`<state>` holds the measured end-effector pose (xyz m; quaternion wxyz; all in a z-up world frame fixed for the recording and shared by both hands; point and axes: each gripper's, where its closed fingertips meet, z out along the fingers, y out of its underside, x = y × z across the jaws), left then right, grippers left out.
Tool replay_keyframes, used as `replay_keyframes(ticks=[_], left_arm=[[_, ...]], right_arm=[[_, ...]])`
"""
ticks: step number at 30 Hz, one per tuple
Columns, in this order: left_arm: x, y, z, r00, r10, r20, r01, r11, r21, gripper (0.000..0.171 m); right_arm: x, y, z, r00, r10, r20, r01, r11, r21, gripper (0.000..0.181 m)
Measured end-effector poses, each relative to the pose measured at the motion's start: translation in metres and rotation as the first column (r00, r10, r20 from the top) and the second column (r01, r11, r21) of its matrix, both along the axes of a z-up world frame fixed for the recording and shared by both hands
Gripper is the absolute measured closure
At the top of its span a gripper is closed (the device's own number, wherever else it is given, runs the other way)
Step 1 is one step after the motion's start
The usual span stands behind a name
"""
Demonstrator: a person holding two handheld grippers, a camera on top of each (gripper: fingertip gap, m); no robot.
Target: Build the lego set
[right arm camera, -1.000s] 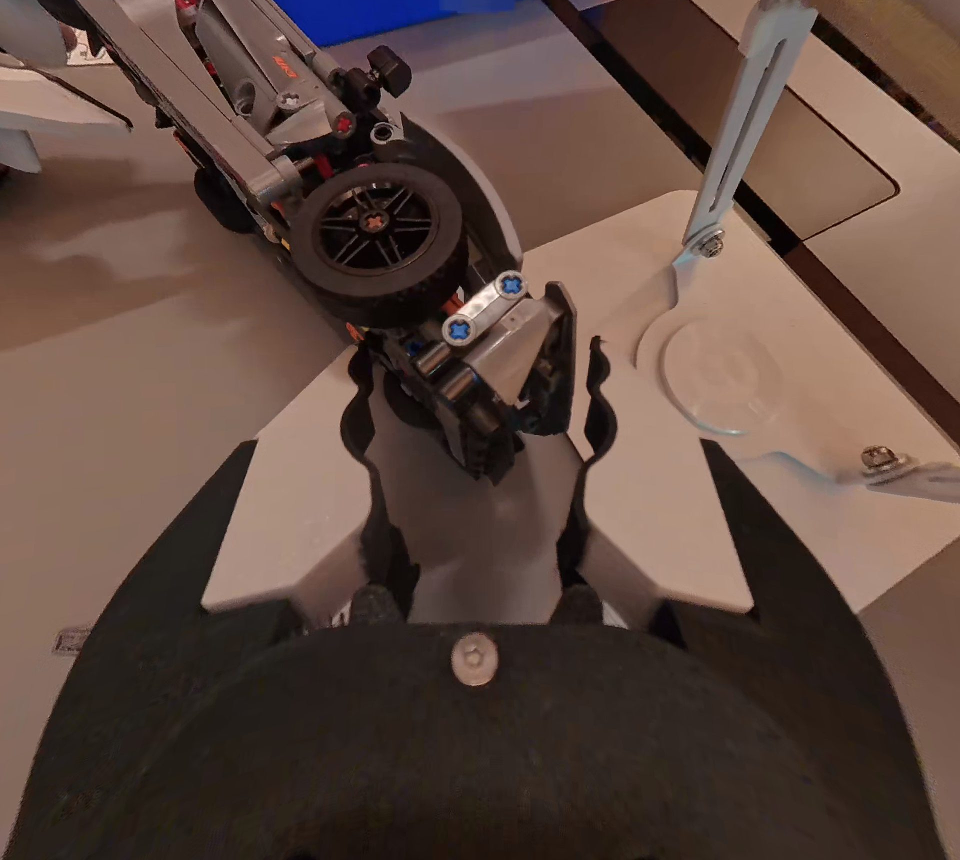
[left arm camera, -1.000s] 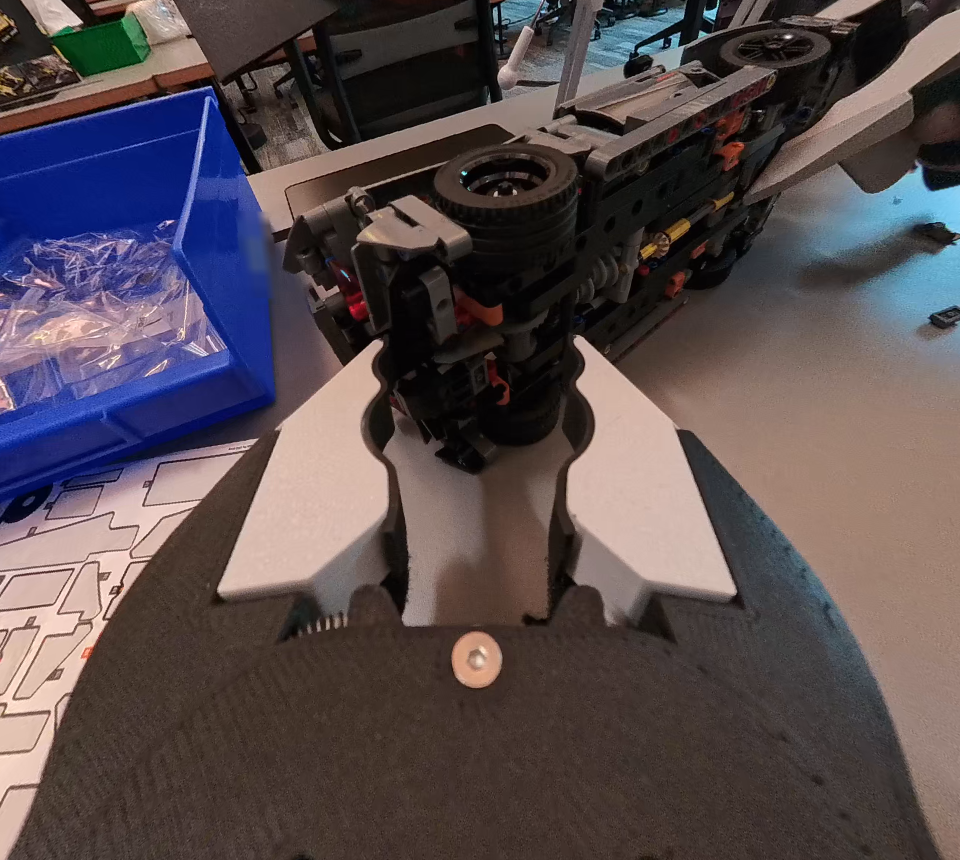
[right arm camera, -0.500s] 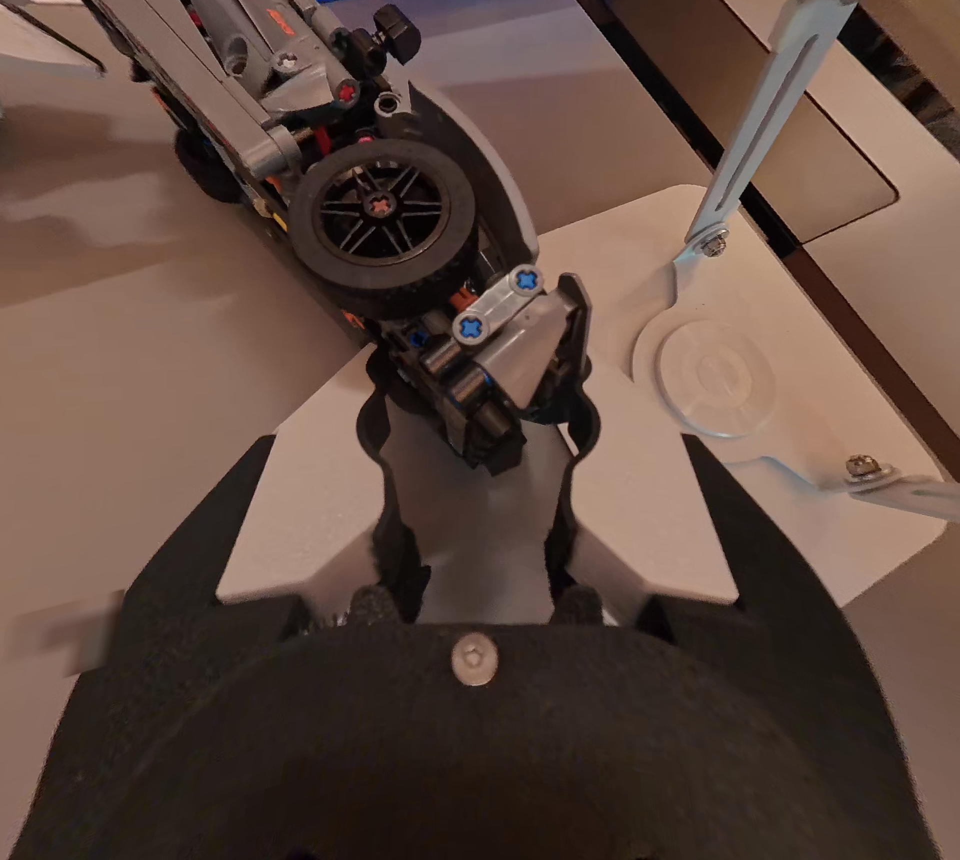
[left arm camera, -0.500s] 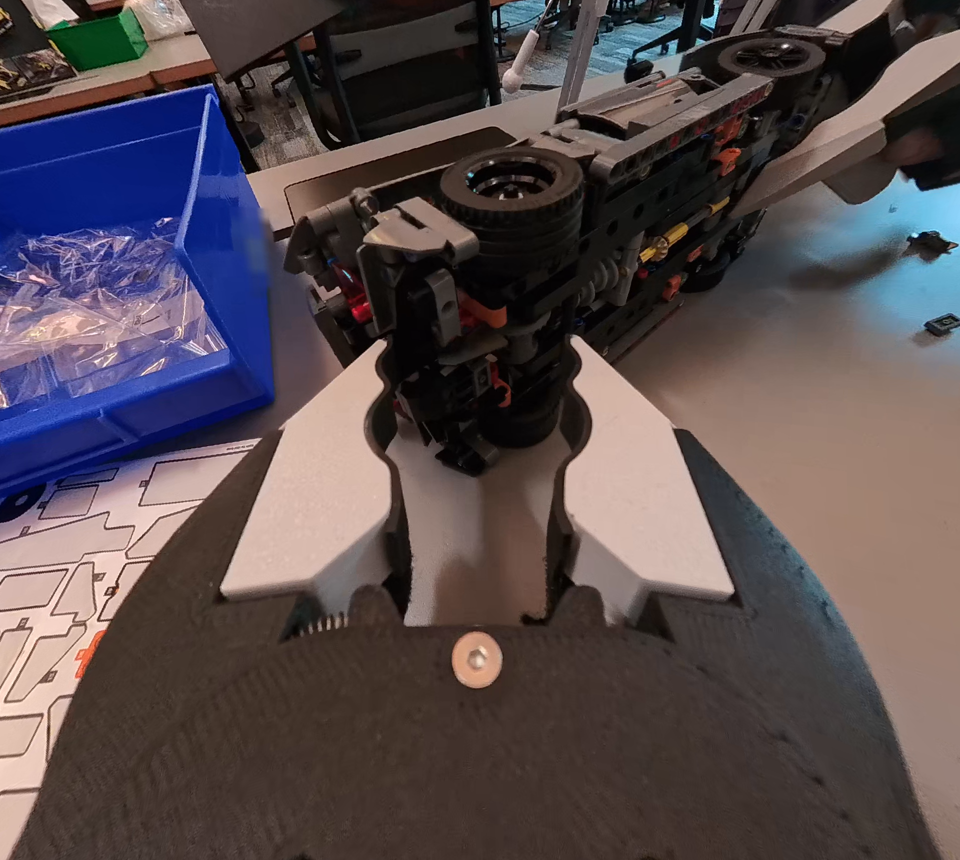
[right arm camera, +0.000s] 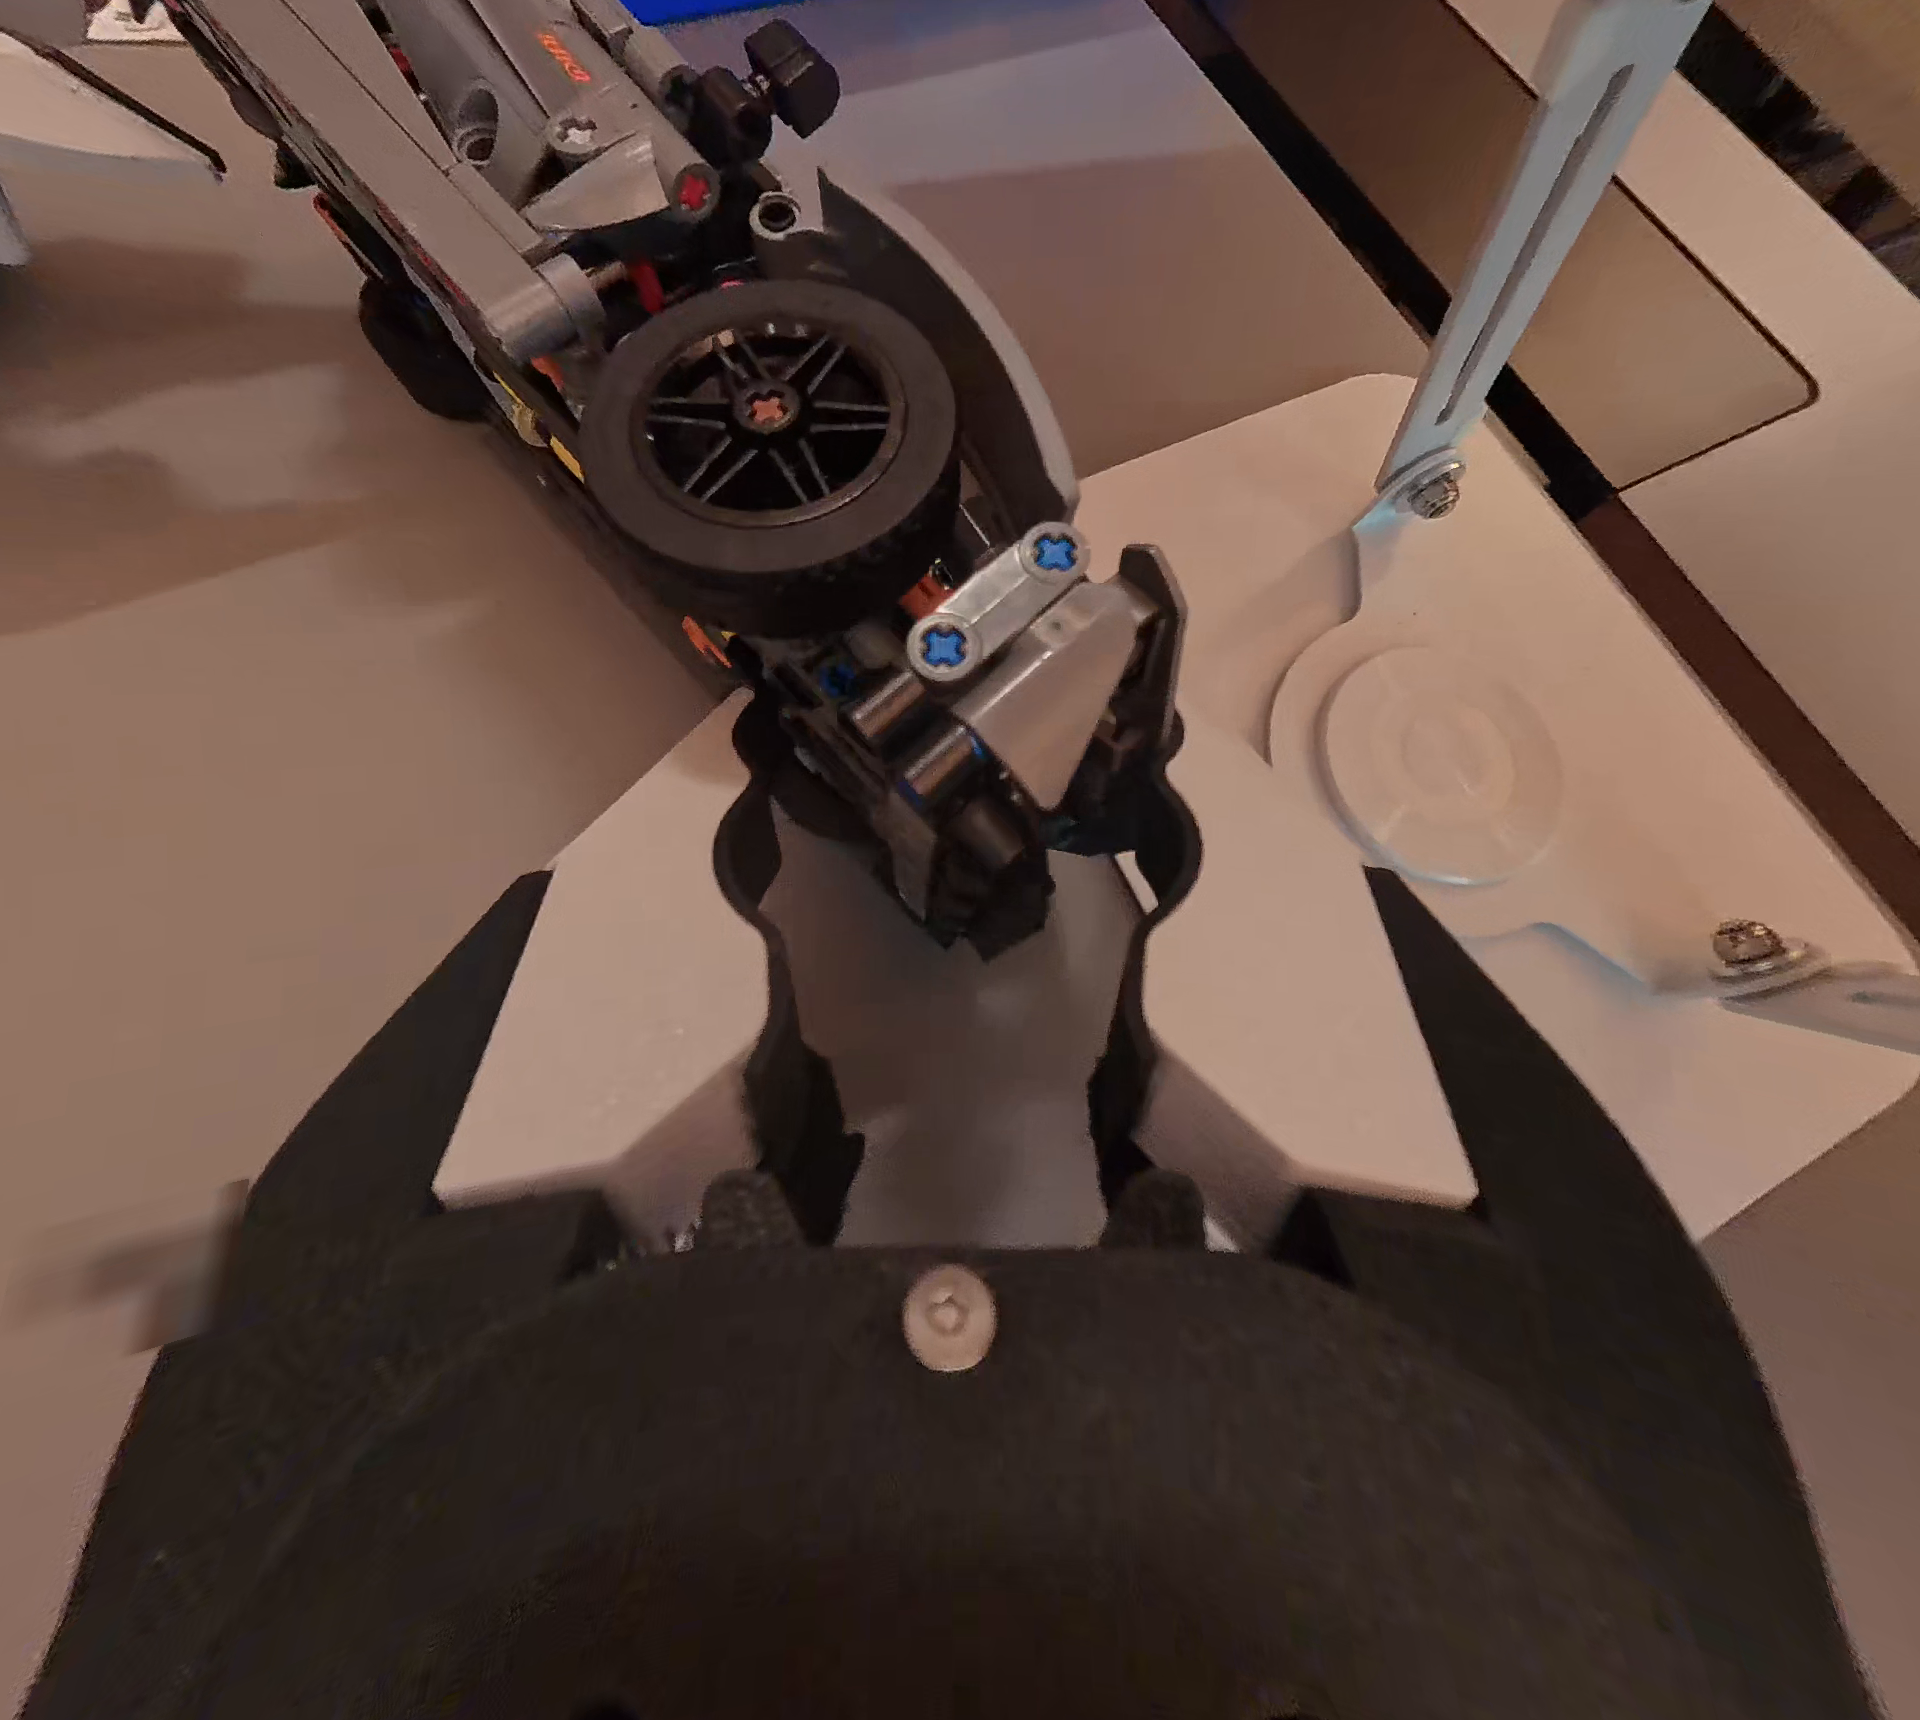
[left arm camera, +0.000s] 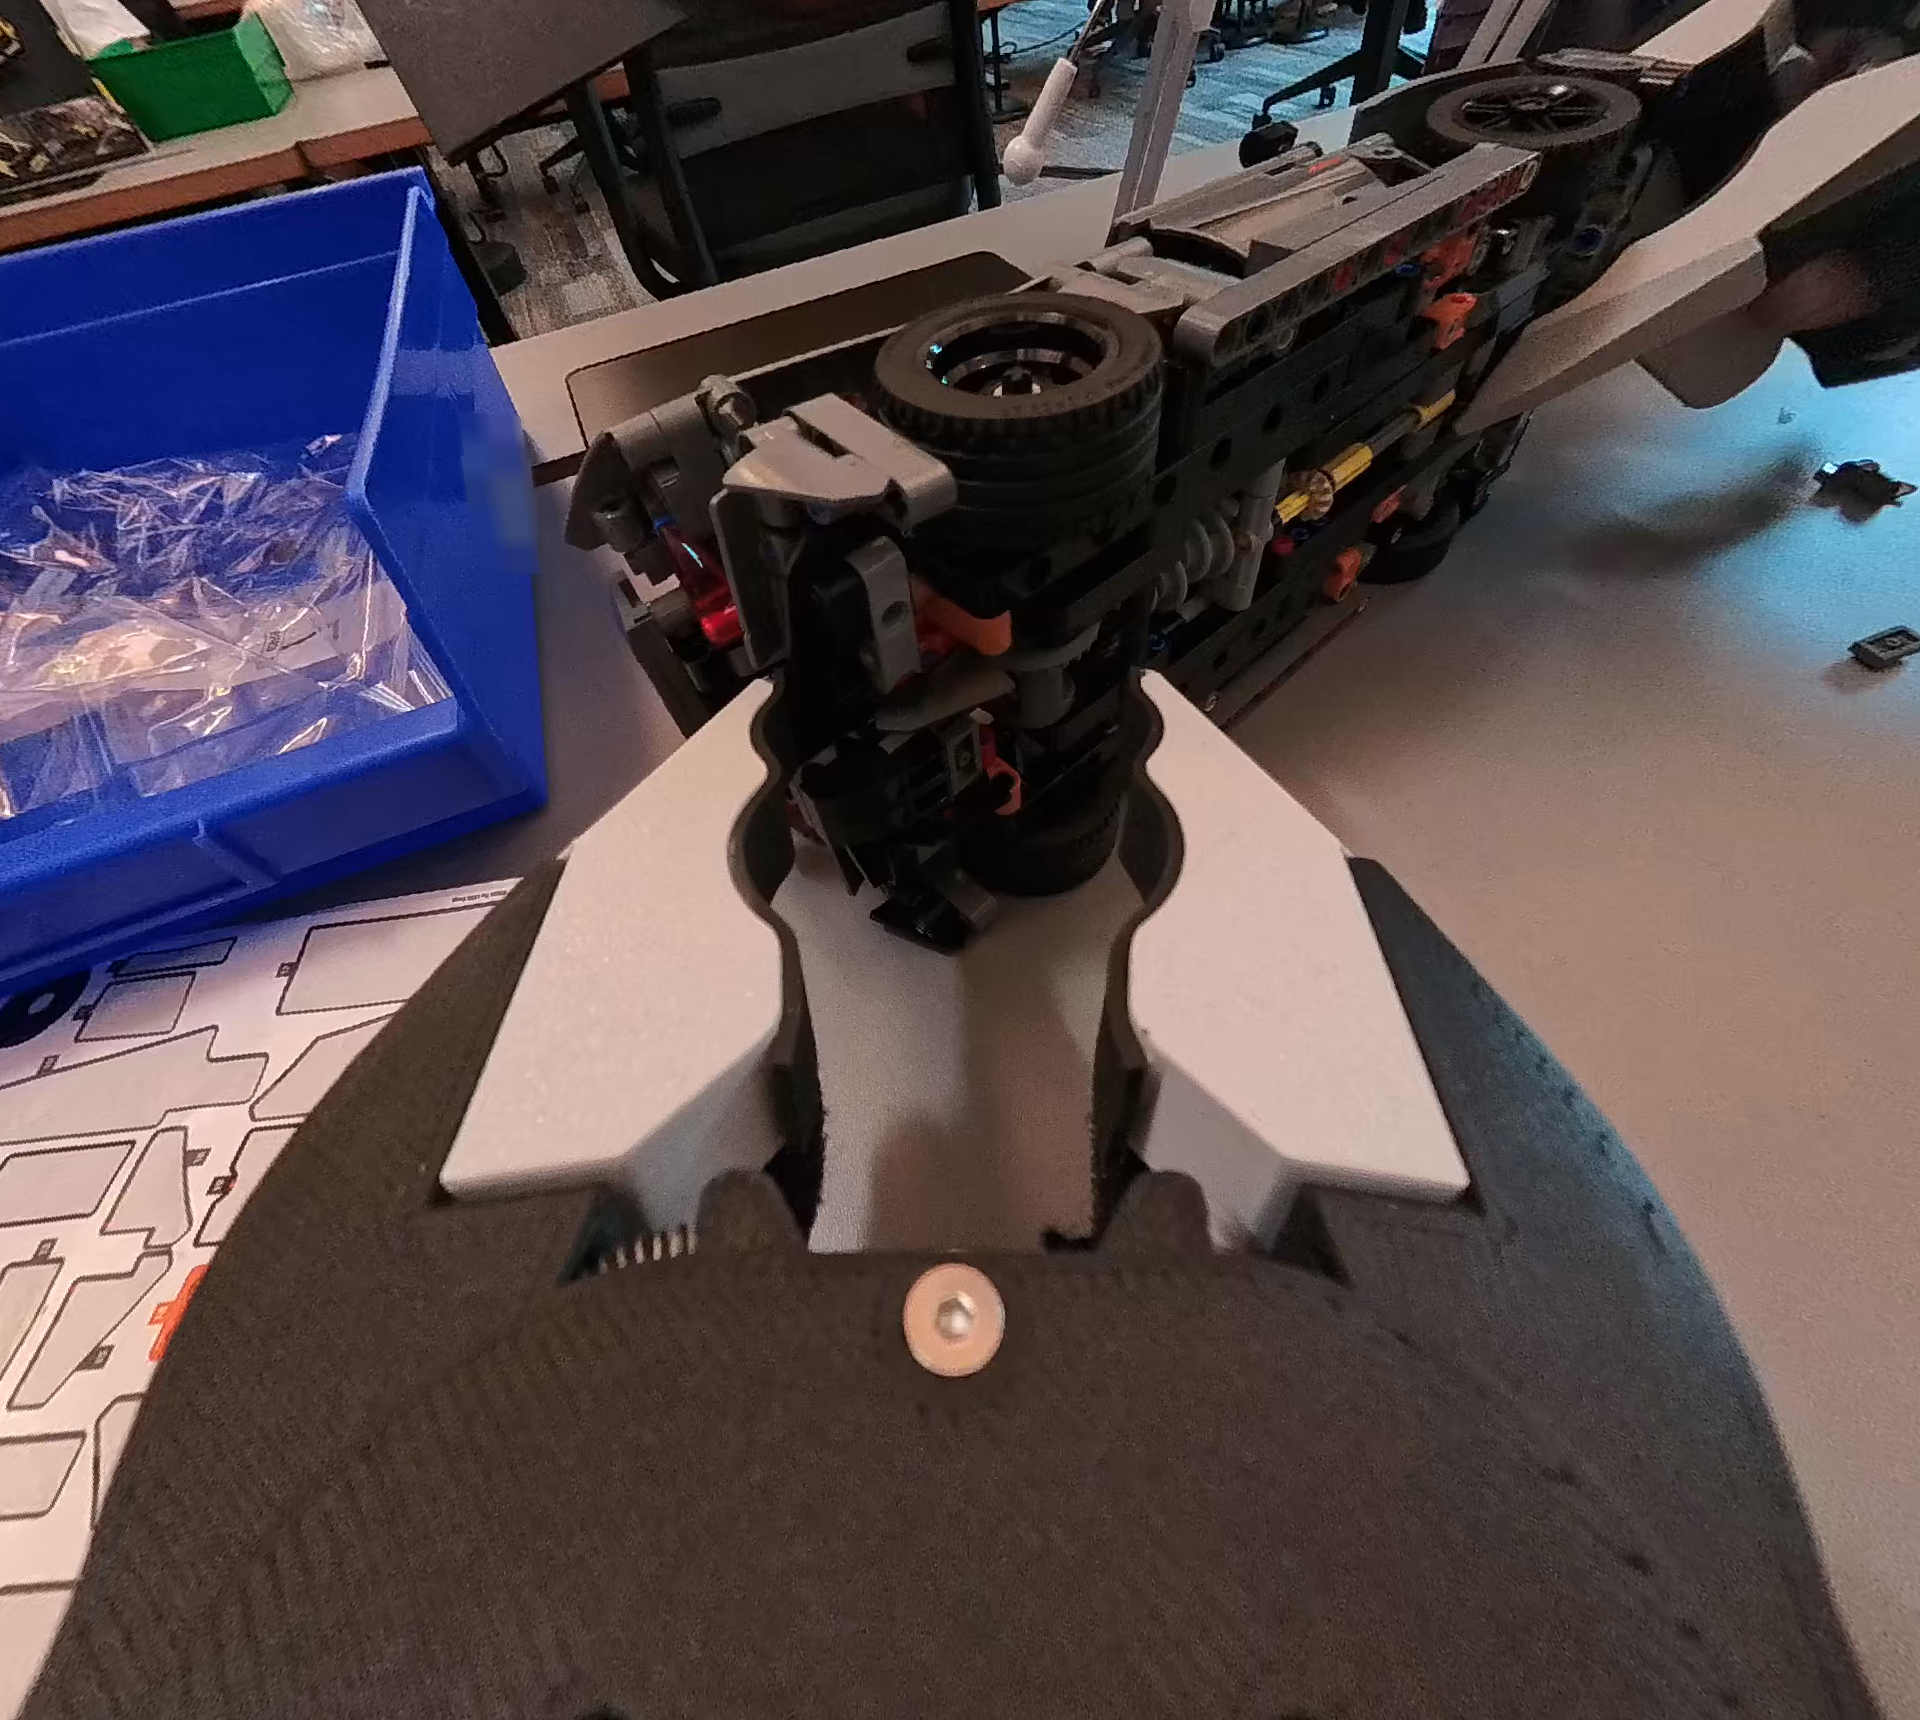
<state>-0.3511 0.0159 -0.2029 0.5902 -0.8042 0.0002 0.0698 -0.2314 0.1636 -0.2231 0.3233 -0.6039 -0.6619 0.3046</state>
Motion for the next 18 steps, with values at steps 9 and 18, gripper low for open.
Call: replay_keyframes(ticks=[9,18], left_arm=[[0.0001,0.0002,0.0,1.0,-0.002,0.0,0.002,1.0,0.0,0.113],[0.0,0.0002,-0.0002,1.0,-0.001,0.0,0.001,1.0,-0.001,0.112]], right_arm=[[-0.0004,-0.0059,0.005,0.999,0.029,-0.044,-0.035,0.988,-0.15,0.112],[0.0007,-0.002,-0.0018,1.0,0.018,0.01,-0.018,0.999,-0.027,0.111]])
